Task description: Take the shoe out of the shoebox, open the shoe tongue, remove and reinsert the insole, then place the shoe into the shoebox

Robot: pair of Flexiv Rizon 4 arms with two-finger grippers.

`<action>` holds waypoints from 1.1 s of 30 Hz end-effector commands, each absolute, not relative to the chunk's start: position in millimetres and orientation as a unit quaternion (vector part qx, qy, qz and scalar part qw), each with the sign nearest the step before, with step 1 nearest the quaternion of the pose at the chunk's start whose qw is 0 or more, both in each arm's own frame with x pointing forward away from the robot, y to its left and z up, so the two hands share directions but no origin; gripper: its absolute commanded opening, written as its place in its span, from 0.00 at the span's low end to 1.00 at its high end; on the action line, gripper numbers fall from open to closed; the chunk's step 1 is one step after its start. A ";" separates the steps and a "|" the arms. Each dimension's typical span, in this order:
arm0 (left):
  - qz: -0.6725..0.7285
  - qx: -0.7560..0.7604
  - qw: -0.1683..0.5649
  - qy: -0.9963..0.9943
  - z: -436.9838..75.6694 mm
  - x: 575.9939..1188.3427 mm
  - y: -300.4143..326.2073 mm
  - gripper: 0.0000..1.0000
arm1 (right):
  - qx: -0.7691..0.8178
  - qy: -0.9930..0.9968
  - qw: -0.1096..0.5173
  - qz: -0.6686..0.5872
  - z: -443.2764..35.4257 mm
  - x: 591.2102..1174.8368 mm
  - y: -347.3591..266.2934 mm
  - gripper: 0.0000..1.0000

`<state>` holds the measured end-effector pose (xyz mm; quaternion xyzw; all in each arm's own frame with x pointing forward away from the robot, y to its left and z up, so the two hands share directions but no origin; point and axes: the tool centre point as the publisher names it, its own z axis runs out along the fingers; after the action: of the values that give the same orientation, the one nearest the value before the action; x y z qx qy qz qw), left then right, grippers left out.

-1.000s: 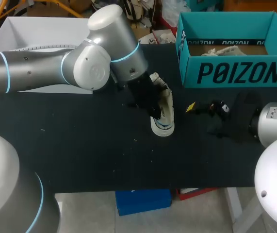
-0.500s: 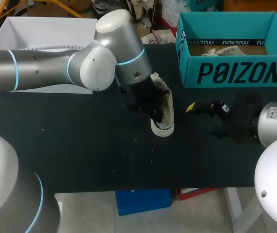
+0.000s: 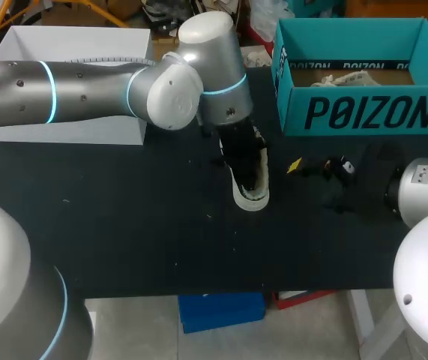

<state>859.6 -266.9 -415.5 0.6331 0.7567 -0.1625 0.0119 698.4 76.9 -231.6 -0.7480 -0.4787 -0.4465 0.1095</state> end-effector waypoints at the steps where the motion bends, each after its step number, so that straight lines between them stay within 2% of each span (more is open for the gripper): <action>1: -0.160 0.637 0.009 0.754 -414.4 863.8 -276.4 0.00 | -0.739 -0.484 0.144 -0.446 -236.8 697.2 71.9 1.00; 11: -0.171 0.635 0.050 0.751 -370.5 860.7 -265.9 0.00 | -0.739 -0.484 0.144 -0.446 -236.8 697.2 71.9 1.00; 18: -0.171 0.630 0.039 0.756 -351.6 857.0 -246.3 0.00 | -0.739 -0.484 0.144 -0.446 -236.8 697.2 71.9 1.00; 20: -0.173 0.626 0.035 0.760 -347.4 857.7 -239.5 0.17 | -0.739 -0.484 0.144 -0.446 -236.8 697.2 71.9 1.00; 23: -0.178 0.618 0.040 0.765 -339.3 858.1 -231.6 0.20 | -0.739 -0.484 0.144 -0.446 -236.8 697.2 71.9 1.00; 25: -0.182 0.614 0.045 0.767 -332.8 855.7 -227.3 0.42 | -0.739 -0.484 0.144 -0.446 -236.8 697.2 71.9 1.00; 27: -0.190 0.610 0.050 0.768 -328.2 855.0 -223.6 0.55 | -0.739 -0.484 0.144 -0.446 -236.8 697.2 71.9 1.00; 29: -0.193 0.607 0.058 0.769 -324.6 856.7 -219.7 0.89 | -0.739 -0.484 0.144 -0.446 -236.8 697.2 71.9 1.00; 30: -0.202 0.602 0.062 0.770 -322.5 857.4 -217.9 1.00 | -0.739 -0.484 0.144 -0.446 -236.8 697.2 71.9 1.00; 33: -0.239 0.584 0.077 0.772 -314.5 857.2 -212.3 1.00 | -0.739 -0.484 0.144 -0.446 -236.8 697.2 71.9 1.00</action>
<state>860.7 -228.5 -317.9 0.5928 0.7747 -0.2135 0.0543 698.3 76.9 -231.5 -0.7480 -0.4787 -0.4465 0.1095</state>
